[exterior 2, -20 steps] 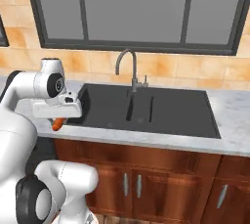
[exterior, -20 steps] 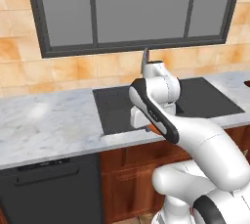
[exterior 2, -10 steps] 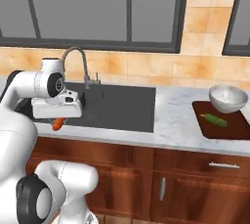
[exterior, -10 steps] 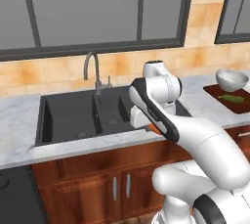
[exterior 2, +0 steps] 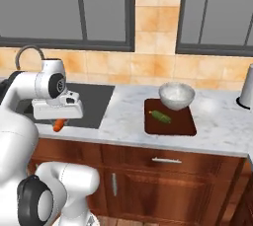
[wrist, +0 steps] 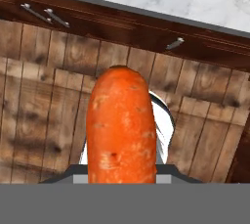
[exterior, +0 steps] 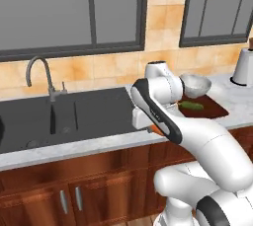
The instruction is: Place the two vegetables and bowl onto the tray for setting up a vegetable dip station.
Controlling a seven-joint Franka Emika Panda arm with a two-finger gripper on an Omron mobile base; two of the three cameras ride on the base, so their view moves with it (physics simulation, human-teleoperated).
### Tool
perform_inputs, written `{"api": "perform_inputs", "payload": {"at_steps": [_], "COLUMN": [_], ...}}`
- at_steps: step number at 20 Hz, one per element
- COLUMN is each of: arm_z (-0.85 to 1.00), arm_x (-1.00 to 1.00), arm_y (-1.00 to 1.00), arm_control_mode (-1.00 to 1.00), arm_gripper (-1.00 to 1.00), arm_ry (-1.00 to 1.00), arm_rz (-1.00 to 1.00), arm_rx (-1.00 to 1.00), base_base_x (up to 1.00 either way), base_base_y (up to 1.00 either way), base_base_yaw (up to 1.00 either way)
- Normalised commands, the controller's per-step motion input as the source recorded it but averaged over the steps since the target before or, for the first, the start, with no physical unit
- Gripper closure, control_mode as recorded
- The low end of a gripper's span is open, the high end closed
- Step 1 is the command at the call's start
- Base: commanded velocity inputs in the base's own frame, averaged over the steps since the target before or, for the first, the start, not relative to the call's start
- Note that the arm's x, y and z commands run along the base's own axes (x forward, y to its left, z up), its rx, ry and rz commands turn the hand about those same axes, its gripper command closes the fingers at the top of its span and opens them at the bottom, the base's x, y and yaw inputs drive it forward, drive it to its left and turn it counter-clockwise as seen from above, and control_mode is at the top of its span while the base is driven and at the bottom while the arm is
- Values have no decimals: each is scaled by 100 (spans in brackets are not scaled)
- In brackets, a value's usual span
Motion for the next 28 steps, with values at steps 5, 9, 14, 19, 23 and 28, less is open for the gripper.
{"api": "perform_inputs", "payload": {"at_steps": [5, 9, 14, 19, 23, 28], "arm_z": [0, 0, 0, 0, 0, 0], "arm_x": [0, 0, 0, 0, 0, 0], "arm_y": [0, 0, 0, 0, 0, 0], "arm_control_mode": [100, 100, 100, 100, 100, 100], "arm_gripper": [100, 100, 100, 100, 100, 100], "arm_ry": [0, 0, 0, 0, 0, 0], "arm_rz": [0, 0, 0, 0, 0, 0], "arm_rx": [0, 0, 0, 0, 0, 0], "base_base_x": [0, 3, 39, 59, 45, 43], "base_base_y": [-85, -73, -35, -41, -54, -23], "base_base_yaw": [0, 0, 0, 0, 0, 0]}}
